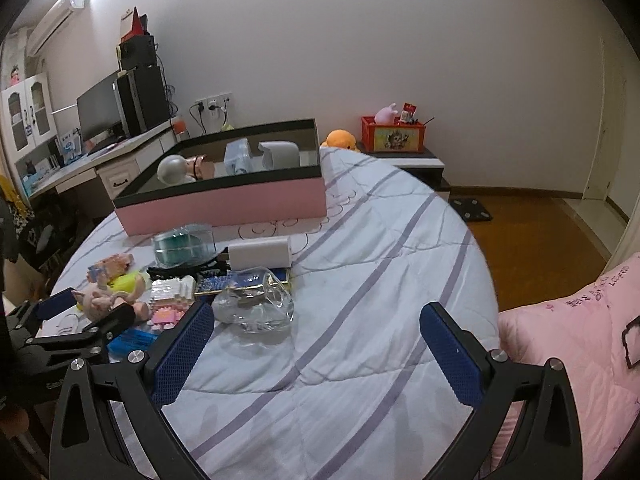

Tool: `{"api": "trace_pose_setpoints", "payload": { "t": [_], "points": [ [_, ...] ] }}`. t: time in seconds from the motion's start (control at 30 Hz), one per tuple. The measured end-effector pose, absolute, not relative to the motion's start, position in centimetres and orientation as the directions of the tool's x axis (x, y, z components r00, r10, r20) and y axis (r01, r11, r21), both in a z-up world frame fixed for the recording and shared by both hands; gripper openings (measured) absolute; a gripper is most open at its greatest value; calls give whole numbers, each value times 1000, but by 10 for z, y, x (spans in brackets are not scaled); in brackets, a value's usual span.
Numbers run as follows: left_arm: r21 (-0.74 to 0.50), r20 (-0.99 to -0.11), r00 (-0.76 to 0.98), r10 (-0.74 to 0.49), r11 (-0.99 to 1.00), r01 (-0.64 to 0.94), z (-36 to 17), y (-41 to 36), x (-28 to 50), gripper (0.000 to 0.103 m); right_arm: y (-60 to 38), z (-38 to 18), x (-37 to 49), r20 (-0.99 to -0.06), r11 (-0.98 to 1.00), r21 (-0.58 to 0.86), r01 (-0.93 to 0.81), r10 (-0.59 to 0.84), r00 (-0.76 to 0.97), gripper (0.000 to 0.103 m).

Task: Organize rigid objects
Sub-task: 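Grasp the pink pig doll with the left tool while the right tool grasps the clear glass jar, then lift the pig doll and glass jar and carry them toward the pink box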

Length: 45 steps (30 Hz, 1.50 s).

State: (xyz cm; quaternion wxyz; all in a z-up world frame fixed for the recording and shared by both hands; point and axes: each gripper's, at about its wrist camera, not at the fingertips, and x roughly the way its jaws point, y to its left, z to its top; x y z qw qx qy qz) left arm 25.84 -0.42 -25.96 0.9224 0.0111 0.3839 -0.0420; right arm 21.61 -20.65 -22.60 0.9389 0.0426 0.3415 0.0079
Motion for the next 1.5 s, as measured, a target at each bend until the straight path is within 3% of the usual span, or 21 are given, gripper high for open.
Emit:
{"api": "trace_pose_setpoints", "payload": {
  "t": [0.1,0.2,0.57,0.6,0.63,0.7,1.07,1.4,1.47,1.5],
  "points": [
    [-45,-698,711,-87,996,78,-258,0,264,99,-205,-232,223,-656,996,92,3,58,753,103],
    [-90,-677,721,-150,989,121,-255,1,263,79,-199,-236,230,-668,996,91,-18,74,740,103],
    [-92,-658,732,-178,983,156,-246,8,249,78,-177,-251,263,-712,989,96,-108,144,687,101],
    [-90,-658,732,-178,983,159,-246,9,248,78,-178,-251,265,-714,988,105,-115,155,683,94],
    [-90,-654,735,-178,983,158,-245,10,248,78,-178,-253,267,-723,986,114,-121,166,671,80],
    [-99,-650,738,-183,983,156,-243,12,246,78,-179,-258,269,-732,980,143,-138,199,651,65],
    [-96,-613,766,-193,981,171,-227,12,234,78,-175,-247,252,-697,978,119,-169,204,687,63],
    [-74,-549,813,-194,980,184,-192,5,227,77,-173,-195,232,-605,979,88,-183,199,771,63],
    [-63,-537,821,-196,979,192,-183,2,229,71,-171,-186,232,-587,977,83,-194,205,783,63],
    [-65,-529,824,-202,978,198,-178,1,231,63,-170,-181,233,-579,977,81,-200,209,788,64]
  ]
}}
